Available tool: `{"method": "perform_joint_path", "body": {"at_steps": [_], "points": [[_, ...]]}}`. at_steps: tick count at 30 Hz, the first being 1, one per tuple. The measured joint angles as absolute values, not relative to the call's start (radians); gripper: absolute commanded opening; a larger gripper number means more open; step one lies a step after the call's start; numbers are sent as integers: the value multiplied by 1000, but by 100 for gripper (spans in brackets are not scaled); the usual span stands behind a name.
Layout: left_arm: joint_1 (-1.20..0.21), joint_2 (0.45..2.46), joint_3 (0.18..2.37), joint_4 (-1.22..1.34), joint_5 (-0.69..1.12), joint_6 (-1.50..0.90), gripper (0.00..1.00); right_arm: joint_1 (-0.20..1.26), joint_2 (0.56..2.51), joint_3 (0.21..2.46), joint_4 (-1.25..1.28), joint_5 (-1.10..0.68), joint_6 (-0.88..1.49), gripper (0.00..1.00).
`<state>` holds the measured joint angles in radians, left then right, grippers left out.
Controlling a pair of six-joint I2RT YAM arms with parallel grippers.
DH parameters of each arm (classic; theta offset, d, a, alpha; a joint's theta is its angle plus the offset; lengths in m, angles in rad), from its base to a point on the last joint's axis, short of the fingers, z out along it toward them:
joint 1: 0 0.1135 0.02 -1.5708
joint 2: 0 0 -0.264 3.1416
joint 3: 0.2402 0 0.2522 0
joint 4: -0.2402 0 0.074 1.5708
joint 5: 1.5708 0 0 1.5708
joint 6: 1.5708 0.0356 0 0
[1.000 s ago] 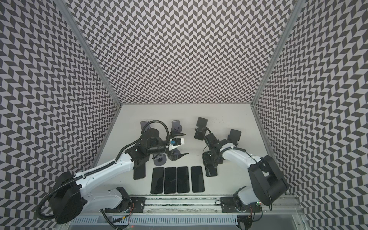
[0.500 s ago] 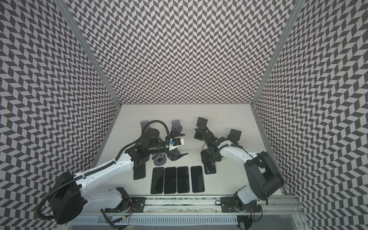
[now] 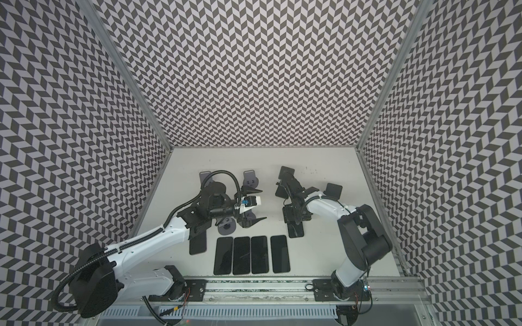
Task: Remove the phone from the phone stand
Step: Place the phone at the center of the table.
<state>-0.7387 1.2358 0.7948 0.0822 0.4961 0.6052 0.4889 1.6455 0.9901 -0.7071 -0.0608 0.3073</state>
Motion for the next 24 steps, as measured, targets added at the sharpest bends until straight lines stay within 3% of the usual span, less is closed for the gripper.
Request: {"method": "perform_joint_path", "body": {"at_steps": [24], "points": [[-724, 1238, 769, 70, 492, 657, 99, 455, 1745, 1070, -706, -64, 306, 55]]}}
